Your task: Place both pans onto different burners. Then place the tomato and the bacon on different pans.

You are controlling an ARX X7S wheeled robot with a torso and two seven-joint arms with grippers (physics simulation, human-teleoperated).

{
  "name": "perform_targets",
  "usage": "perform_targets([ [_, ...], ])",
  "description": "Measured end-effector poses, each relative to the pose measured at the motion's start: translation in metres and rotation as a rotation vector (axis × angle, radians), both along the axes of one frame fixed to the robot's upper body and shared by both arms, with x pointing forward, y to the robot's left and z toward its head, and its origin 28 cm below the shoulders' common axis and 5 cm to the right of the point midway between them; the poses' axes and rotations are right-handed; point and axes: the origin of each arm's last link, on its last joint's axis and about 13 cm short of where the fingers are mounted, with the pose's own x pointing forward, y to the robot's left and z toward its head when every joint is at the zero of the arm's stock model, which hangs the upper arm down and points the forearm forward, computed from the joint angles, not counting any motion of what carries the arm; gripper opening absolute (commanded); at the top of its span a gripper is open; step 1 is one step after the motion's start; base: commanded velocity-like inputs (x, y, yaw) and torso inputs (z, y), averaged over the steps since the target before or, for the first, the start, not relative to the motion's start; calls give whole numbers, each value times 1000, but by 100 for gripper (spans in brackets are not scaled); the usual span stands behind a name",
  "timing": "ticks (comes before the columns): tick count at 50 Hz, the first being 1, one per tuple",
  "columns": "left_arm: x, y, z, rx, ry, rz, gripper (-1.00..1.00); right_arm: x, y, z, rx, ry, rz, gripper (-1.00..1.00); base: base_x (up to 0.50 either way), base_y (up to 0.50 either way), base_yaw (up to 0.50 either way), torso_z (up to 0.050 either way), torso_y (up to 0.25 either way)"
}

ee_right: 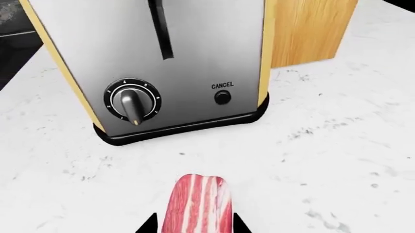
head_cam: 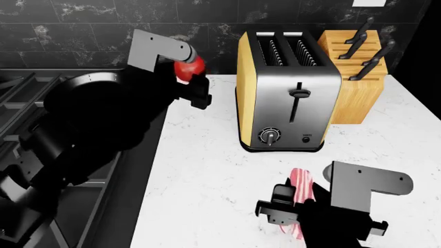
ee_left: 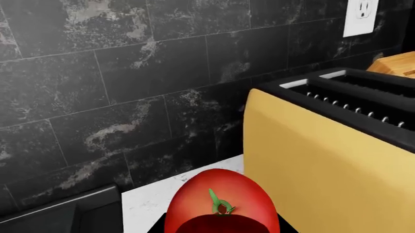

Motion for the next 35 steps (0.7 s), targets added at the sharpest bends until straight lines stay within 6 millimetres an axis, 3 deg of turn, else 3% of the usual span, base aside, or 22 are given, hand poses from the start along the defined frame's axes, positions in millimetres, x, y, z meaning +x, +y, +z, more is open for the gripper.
perform_targets([
  [15, -21, 4, 22, -4, -68, 41, -100, -3, -9, 16, -33, -193, 27, -100, 0, 0, 0, 0, 0],
  [35, -77, 15, 39, -11, -173, 106, -100, -5, -15, 41, -45, -443, 87, -100, 0, 0, 0, 0, 0],
])
